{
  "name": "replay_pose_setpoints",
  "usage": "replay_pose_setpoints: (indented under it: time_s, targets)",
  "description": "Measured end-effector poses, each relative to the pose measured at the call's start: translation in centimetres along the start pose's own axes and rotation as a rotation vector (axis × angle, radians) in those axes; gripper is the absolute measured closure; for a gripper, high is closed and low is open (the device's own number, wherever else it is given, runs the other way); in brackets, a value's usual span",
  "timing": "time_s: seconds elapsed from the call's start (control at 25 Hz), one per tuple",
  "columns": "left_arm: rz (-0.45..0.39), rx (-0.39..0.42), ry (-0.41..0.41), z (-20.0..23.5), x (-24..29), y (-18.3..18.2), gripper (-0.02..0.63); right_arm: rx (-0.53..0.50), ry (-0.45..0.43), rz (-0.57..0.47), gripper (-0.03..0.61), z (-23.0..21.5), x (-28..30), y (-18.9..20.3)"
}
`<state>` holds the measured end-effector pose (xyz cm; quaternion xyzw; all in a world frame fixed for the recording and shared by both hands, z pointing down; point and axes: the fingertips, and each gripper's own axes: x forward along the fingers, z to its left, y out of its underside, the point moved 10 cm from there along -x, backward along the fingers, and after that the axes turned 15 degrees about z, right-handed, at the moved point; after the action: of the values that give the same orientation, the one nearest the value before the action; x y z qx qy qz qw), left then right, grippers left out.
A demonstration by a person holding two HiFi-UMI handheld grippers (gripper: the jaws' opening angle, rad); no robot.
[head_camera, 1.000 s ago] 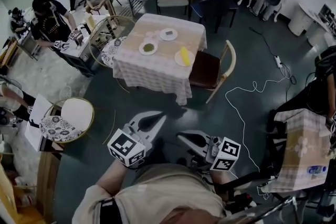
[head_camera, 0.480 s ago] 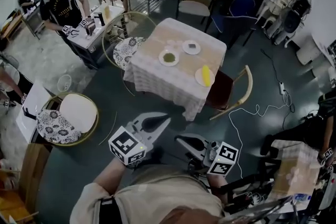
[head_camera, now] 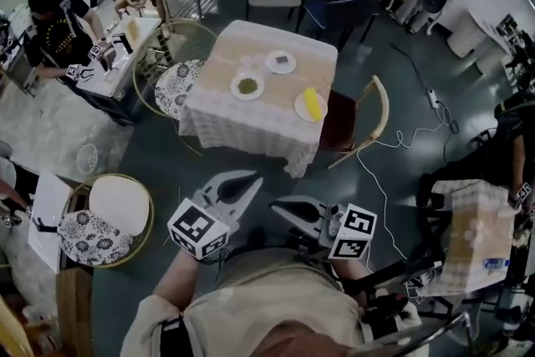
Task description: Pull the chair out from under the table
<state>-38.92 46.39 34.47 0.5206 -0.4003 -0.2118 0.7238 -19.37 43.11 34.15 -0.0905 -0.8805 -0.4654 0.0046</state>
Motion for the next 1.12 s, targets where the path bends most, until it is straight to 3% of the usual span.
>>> replay_pose_setpoints:
  time_s: [0.28, 0.48, 0.6, 0.72, 0.92, 1.12]
  targets:
    - [-0.012, -0.023, 0.033, 0.9, 3.4, -0.5, 0.609, 0.011, 0.058, -0.009, 0.566, -1.8, -2.0, -0.5]
    - [-0.032, -0.197, 0.063, 2.0, 5.4, -1.4, 0.609, 0.059, 0.09, -0.044, 0.566, -4.1, -3.5, -1.0]
    - [-0.003, -0.161, 0.037, 2.2, 7.1, -1.6, 0.609, 0.074, 0.087, -0.052, 0.566, -5.9, -4.2, -1.6]
    - [0.008, -0.163, 0.064, 1.5, 10.3, -2.5, 0.609, 0.078, 0.101, -0.071, 0.566, -7.8, -6.7, -2.4]
    - [0.102, -0.161, 0.13, 0.2, 16.6, -3.7, 0.609, 0.159, 0.105, -0.137, 0.566, -11.1, -11.4, -2.9]
    - [0.132, -0.092, 0.154, -0.9, 22.6, -6.6, 0.609, 0.191, 0.097, -0.196, 0.566, -14.1, -16.4, -4.8]
